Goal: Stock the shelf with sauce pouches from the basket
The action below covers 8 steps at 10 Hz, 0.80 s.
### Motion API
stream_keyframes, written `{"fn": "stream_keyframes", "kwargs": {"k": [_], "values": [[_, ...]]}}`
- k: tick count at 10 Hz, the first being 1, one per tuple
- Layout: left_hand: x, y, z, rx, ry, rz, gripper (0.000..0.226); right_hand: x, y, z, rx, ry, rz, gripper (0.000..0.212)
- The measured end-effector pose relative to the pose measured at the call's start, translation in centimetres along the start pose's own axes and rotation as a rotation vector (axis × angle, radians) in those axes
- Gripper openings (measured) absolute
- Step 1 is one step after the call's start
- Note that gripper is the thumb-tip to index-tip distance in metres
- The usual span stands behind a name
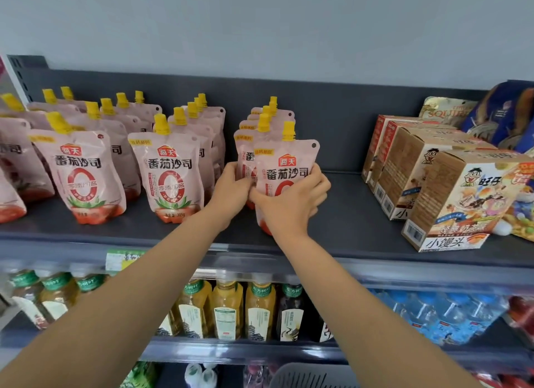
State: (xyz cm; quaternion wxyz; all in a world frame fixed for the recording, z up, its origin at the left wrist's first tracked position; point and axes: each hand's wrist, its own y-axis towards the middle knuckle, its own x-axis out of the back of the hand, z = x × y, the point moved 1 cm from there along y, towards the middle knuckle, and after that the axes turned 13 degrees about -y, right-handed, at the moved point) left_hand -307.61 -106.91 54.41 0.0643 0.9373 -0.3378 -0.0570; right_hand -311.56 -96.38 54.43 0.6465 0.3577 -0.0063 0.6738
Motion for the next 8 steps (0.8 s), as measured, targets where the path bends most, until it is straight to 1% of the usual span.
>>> {"fn": "stream_keyframes", "kwargs": {"k": [1, 2, 3, 4, 5, 6, 7, 8], "values": [[0.2, -0.3, -0.4, 0.014, -0.088, -0.021, 0.032, -1.4, -0.3, 0.9, -0.009, 0.052, -0.019, 0.109], [0.4, -0.5, -0.3, 0.028, -0.165, -0.011, 0.031, -2.5, -0.1, 1.5, -0.023, 0.071, -0.012, 0.109], [0.6, -0.3, -0.1, 0.069, -0.233, -0.004, 0.031, -2.9, 0.0, 1.7, -0.028, 0.066, -0.005, 0.114], [1.0, 0.0, 0.4, 0.063, -0.267, 0.022, 0.035, -3.1, -0.2, 1.5, -0.020, 0.053, 0.008, 0.117], [1.3, -0.6, 0.5, 0.045, -0.226, 0.042, 0.047, -2.7, 0.0, 1.2, 0.001, 0.024, 0.069, 0.124], [2.0, -1.6, 0.7, 0.048, -0.183, -0.004, 0.065, -1.9, 0.2, 0.9, 0.034, 0.014, 0.147, 0.133], [2.7, -3.6, -0.2, 0.042, -0.122, -0.010, 0.059, 0.1, -0.7, 1.3, 0.053, -0.005, 0.196, 0.135], [4.0, -5.6, -1.6, 0.001, -0.044, 0.012, 0.053, 2.1, -2.2, 2.0, 0.052, -0.053, 0.123, 0.124]]}}
